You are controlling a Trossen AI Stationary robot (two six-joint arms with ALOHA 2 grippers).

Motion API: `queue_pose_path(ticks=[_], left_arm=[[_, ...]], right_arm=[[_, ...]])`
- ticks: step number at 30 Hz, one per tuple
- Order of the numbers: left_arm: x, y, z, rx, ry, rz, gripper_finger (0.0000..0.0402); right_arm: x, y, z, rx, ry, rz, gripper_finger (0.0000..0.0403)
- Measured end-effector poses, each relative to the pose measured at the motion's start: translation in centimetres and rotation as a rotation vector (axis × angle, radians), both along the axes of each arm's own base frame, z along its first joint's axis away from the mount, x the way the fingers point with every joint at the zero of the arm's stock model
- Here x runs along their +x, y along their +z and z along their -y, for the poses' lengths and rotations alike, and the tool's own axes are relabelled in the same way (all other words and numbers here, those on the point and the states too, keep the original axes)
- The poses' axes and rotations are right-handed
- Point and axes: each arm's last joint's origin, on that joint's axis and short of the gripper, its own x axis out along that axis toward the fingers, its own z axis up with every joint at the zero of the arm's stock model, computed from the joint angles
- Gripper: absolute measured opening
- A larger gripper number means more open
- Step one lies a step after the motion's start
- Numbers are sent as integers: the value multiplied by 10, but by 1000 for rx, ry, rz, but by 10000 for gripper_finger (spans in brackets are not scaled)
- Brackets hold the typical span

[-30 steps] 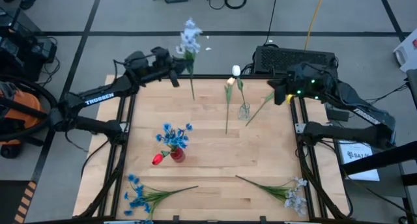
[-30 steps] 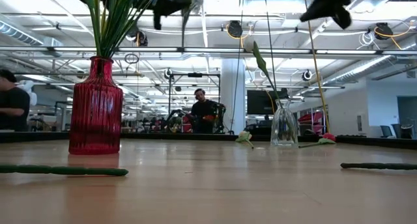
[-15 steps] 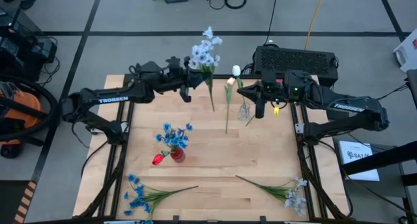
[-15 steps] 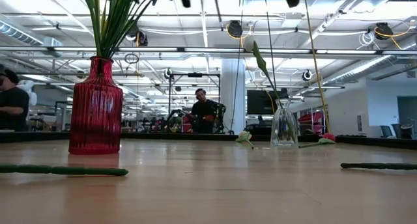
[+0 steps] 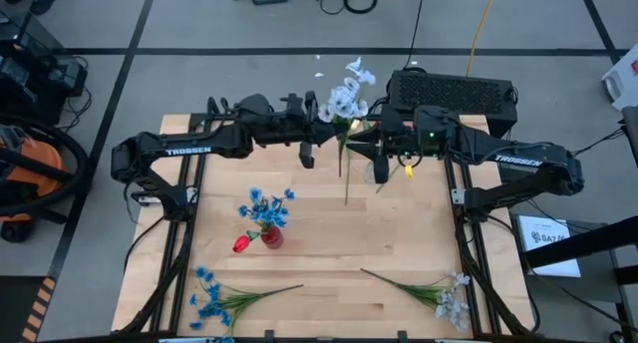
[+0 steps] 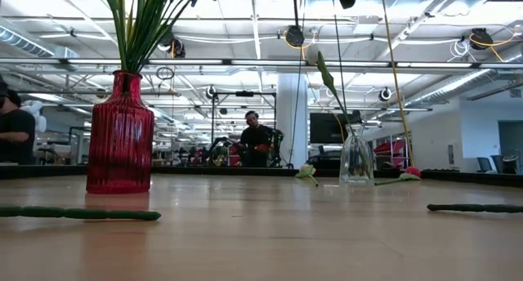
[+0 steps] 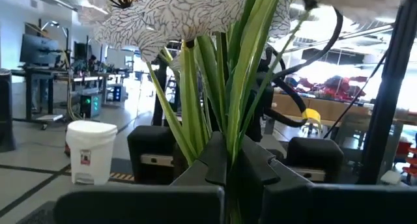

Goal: Sort flowers into vase by color
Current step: Put the top white flowers into the transparent vase

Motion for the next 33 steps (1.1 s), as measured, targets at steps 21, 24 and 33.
queue_pose_path(ticks=[21,24,33], left_arm=[[1,0,-2,134,78,26,10],[7,-4,-3,121,78,37,10],[16,-13,-3,98,65,46,10]], right_arm=[[4,6,1,-27,18,72,180],[6,7,1,-39,18,92,180],[8,4,2,-49,17,74,129]])
